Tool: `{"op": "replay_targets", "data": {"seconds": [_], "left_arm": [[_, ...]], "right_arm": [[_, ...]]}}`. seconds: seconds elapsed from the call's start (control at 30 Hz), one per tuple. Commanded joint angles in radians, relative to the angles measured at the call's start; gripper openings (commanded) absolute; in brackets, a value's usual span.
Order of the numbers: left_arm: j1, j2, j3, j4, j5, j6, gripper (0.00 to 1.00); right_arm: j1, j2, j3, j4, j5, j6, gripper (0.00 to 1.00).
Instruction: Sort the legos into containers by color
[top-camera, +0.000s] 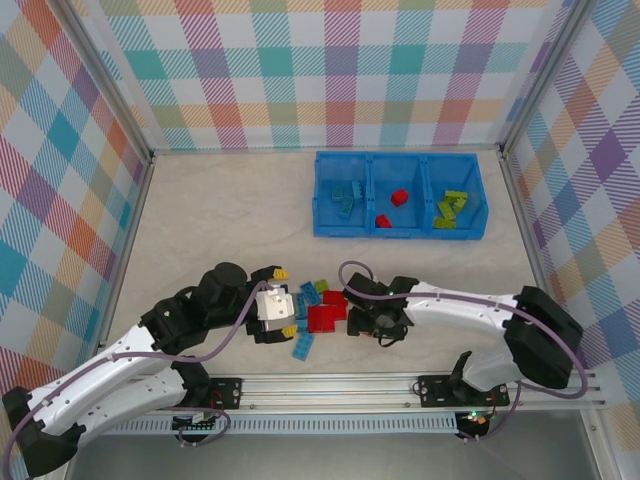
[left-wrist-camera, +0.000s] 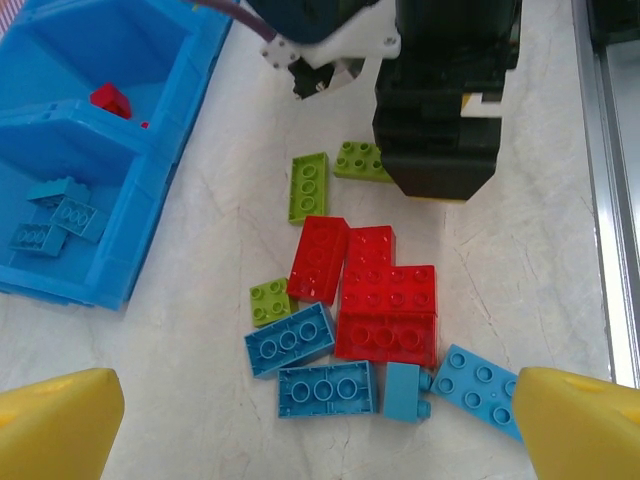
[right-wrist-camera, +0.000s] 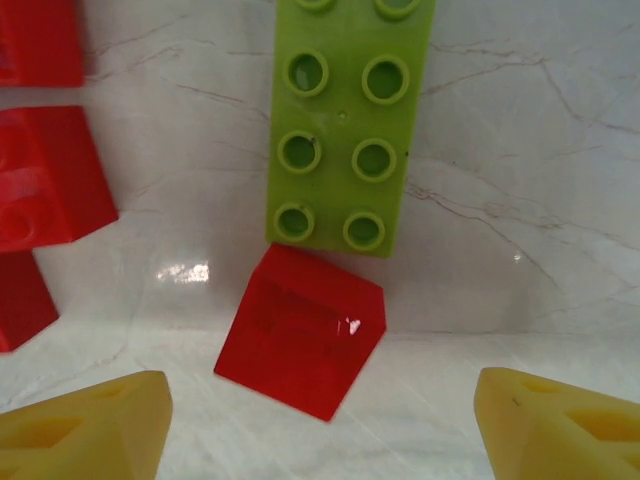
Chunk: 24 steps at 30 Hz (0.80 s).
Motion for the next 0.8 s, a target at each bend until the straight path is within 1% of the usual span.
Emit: {"op": "replay_targets", "data": {"seconds": [0.0, 0.07, 0.17, 0.23, 0.37, 0.4, 0.43, 0.47, 0.53, 0.63, 0.7, 0.77], "left_arm": [[-0.013, -0.002, -0.013, 0.008, 0.040, 0.026, 1.00], [-0.018, 0.004, -0.006, -0.023, 0.076, 0.051, 1.00], [-0.031, 0.017, -0.003, -0.058, 0.123, 0.084, 1.00], [-0.042, 0.028, -0.003, -0.073, 0.132, 0.101, 1.00], [-0.057, 0.042, -0.006, -0.085, 0.102, 0.113, 1.00], [-0.059, 0.042, -0.008, -0.081, 0.088, 0.113, 1.00], [-0.060, 0.042, -0.011, -0.075, 0.071, 0.111, 1.00], [-0.061, 0.040, -0.013, -0.068, 0.055, 0.108, 1.00], [-0.060, 0.031, -0.016, -0.052, 0.027, 0.099, 1.00], [-0.061, 0.010, -0.023, -0.017, -0.013, 0.077, 1.00], [-0.061, -0.001, -0.025, 0.007, -0.039, 0.051, 1.00], [-0.061, -0.008, -0.022, 0.031, -0.065, 0.021, 1.00]], "right_arm": [[0.008, 0.024, -0.021, 0.102, 0.039, 0.121, 0.73], [0.008, 0.042, -0.036, 0.150, 0.041, 0.121, 0.66], [0.008, 0.079, -0.034, 0.147, 0.063, 0.115, 0.57], [0.008, 0.087, -0.041, 0.146, 0.077, 0.112, 0.52], [0.008, 0.063, -0.059, 0.129, 0.102, 0.096, 0.40], [0.008, 0.049, -0.061, 0.133, 0.096, 0.077, 0.32], [0.008, 0.029, -0.061, 0.126, 0.092, 0.067, 0.28], [0.008, 0.004, -0.062, 0.110, 0.088, 0.064, 0.26], [0.008, -0.054, -0.058, 0.073, 0.095, 0.049, 0.25], [0.000, -0.162, -0.011, -0.008, 0.181, -0.025, 0.24], [-0.042, -0.216, 0.033, -0.029, 0.235, -0.124, 0.23], [-0.135, -0.246, 0.079, -0.013, 0.261, -0.250, 0.21]]}}
